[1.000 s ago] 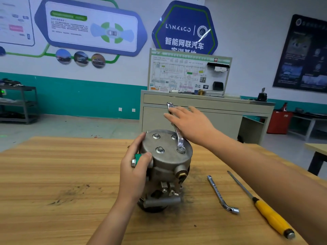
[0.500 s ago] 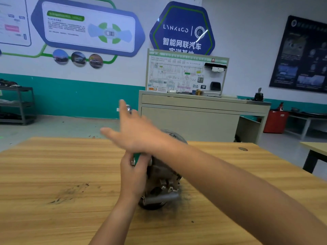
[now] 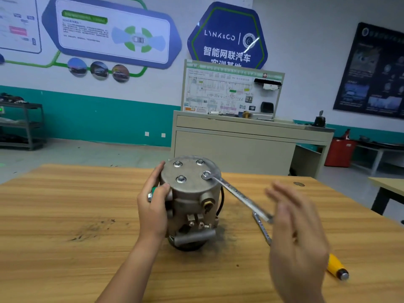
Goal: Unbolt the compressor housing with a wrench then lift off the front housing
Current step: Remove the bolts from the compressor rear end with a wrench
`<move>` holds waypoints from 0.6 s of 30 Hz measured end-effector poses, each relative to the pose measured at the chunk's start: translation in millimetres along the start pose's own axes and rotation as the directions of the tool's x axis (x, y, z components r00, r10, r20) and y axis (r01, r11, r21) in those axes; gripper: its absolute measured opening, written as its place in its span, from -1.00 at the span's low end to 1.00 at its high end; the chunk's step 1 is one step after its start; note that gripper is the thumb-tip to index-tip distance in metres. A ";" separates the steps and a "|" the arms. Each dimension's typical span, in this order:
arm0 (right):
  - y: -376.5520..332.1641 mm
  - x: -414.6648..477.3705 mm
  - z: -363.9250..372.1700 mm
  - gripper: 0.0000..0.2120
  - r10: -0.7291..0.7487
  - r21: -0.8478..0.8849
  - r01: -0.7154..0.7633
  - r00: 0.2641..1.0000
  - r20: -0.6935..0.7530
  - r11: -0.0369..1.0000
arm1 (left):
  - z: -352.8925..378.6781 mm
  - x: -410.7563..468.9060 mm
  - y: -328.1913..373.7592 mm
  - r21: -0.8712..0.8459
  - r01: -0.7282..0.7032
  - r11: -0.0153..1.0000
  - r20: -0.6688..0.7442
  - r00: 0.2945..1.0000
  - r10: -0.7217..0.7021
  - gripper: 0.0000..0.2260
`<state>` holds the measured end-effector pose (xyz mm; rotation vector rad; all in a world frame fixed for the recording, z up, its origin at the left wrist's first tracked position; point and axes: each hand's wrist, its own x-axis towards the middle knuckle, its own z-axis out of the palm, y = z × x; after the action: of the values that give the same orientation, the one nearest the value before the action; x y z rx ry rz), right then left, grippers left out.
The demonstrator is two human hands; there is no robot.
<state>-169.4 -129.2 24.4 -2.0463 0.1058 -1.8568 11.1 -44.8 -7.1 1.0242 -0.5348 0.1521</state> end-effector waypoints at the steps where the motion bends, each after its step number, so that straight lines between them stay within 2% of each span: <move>1: 11.8 11.5 -3.5 -0.61 0.055 -0.053 -0.056 0.998 -0.029 0.997 | -2.3 2.0 1.4 0.006 0.017 1.000 0.005 1.000 -0.017 -0.55; 4: 55.1 51.7 6.6 -0.54 0.303 -0.314 -0.295 0.953 -0.024 0.902 | -1.6 3.5 7.9 -0.001 0.041 0.999 0.027 0.999 -0.041 -0.55; 6: 85.7 81.2 26.9 -0.54 0.403 -0.509 -0.319 0.913 0.060 0.799 | 3.3 1.7 9.9 0.001 0.046 0.999 0.069 0.997 -0.045 -0.56; 7: 97.0 97.6 41.5 -0.49 0.487 -0.558 -0.336 0.862 0.142 0.758 | 6.6 0.3 9.9 0.007 0.051 0.999 0.092 0.994 -0.051 -0.56; 8: 104.3 114.2 59.5 -0.42 0.581 -0.564 -0.377 0.778 0.237 0.735 | 10.1 -0.3 10.2 0.019 0.052 0.998 0.112 0.992 -0.054 -0.57; 10: 108.9 144.8 100.1 -0.29 0.658 -0.555 -0.394 0.622 0.425 0.732 | 14.2 0.8 11.4 0.016 0.059 0.998 0.126 0.990 -0.061 -0.57; 13: 89.8 160.9 157.6 -0.24 0.582 -0.546 -0.240 0.516 0.629 0.802 | 17.4 4.0 8.7 -0.009 0.037 0.999 0.134 0.990 -0.036 -0.52; 16: 40.5 140.8 201.3 -0.23 0.402 -0.465 0.024 0.465 0.789 0.885 | 23.3 1.1 7.0 0.039 -0.015 0.999 0.110 0.994 0.010 -0.54; 18: -3.8 125.6 208.3 -0.21 0.319 -0.414 0.122 0.459 0.829 0.902 | 27.6 -0.2 7.7 0.047 -0.060 0.997 0.106 0.993 0.055 -0.63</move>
<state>48.5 -117.1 131.8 -2.9682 0.3587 -0.4575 -1.6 -64.1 9.9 1.0702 -0.6592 0.1636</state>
